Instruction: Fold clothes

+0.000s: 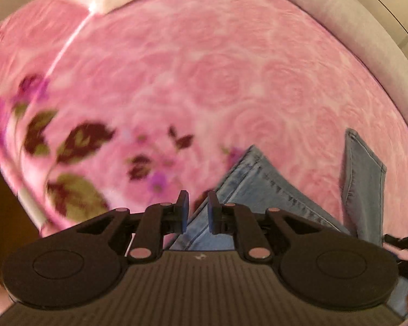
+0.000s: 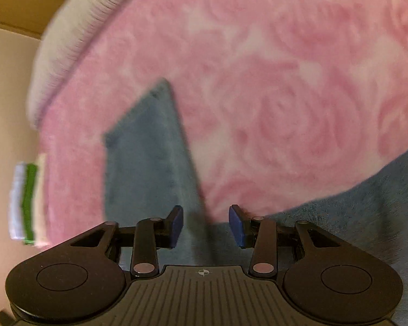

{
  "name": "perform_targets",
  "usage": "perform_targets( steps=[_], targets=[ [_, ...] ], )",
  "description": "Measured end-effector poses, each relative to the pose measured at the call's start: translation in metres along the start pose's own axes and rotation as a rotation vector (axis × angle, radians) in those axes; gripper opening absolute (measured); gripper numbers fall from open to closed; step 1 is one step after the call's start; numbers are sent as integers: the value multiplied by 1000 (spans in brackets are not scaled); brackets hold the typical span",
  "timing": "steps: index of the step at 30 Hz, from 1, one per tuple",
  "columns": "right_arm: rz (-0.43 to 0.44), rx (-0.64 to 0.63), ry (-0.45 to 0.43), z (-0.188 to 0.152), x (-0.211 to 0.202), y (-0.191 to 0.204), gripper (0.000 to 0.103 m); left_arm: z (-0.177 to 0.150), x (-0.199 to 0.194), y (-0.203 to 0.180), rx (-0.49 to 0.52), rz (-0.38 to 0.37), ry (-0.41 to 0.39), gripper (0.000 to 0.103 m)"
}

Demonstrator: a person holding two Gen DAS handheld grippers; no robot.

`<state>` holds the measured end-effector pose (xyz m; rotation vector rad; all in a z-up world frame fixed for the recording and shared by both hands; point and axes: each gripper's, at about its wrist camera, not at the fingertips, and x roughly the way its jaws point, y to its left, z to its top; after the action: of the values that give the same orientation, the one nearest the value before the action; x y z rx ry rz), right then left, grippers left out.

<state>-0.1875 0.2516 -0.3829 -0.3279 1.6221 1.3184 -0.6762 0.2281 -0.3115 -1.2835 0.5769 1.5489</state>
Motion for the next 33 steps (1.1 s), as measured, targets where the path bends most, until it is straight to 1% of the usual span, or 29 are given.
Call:
perform_targets(
  steps=[1,3,4,6,7,8,10,14,15,16,17,18,19,20,21,25,27,28,30,33],
  targets=[
    [13,-27,-11,1,0,8,2,-2,-1,6,-30,3,7,9],
    [37,-99,-32,3,-1,29,0,-3,-7,18,-77,7,5,9],
    [49,-200,-64,-1,-6,48,0,-4,-11,24,-94,8,1,9],
    [59,-481,-125,-20,-17,97,0,-5,-19,32,-101,24,-9,9],
    [69,-599,-136,-32,-20,118,0,-6,-23,36,-103,32,-14,9],
    [89,-701,-132,-46,-22,138,0,-6,-28,40,-105,40,-19,9],
    [153,-899,-79,-85,-19,168,0,-9,-35,48,-112,51,-26,9],
    [140,-1158,175,-166,14,188,1,-17,-42,61,-135,48,-16,9],
    [128,-1175,202,-176,18,187,3,-19,-42,63,-141,40,-13,9],
    [114,-1180,218,-184,20,186,12,-21,-43,65,-146,27,-10,9],
    [100,-1184,234,-191,23,184,18,-23,-43,66,-151,14,-7,9],
    [86,-1189,250,-198,26,183,31,-26,-42,66,-156,-5,0,9],
    [74,-1145,244,-195,25,179,37,-28,-41,66,-160,-26,7,9],
    [62,-1087,232,-189,23,174,37,-30,-39,65,-169,-44,17,10],
    [40,-988,212,-181,15,161,37,-32,-38,63,-179,-62,27,10],
    [-54,-545,122,-145,-22,97,37,-38,-27,55,-220,-152,73,13],
    [-78,-253,80,-131,-47,51,37,-38,-21,52,-257,-196,87,14],
    [-76,-108,65,-130,-58,27,37,-37,-18,52,-285,-216,91,16],
    [-43,213,20,-137,-81,-26,37,-36,-11,53,-343,-248,98,16],
    [39,589,-73,-165,-110,-85,37,-35,-4,53,-401,-274,105,17]
  ],
)
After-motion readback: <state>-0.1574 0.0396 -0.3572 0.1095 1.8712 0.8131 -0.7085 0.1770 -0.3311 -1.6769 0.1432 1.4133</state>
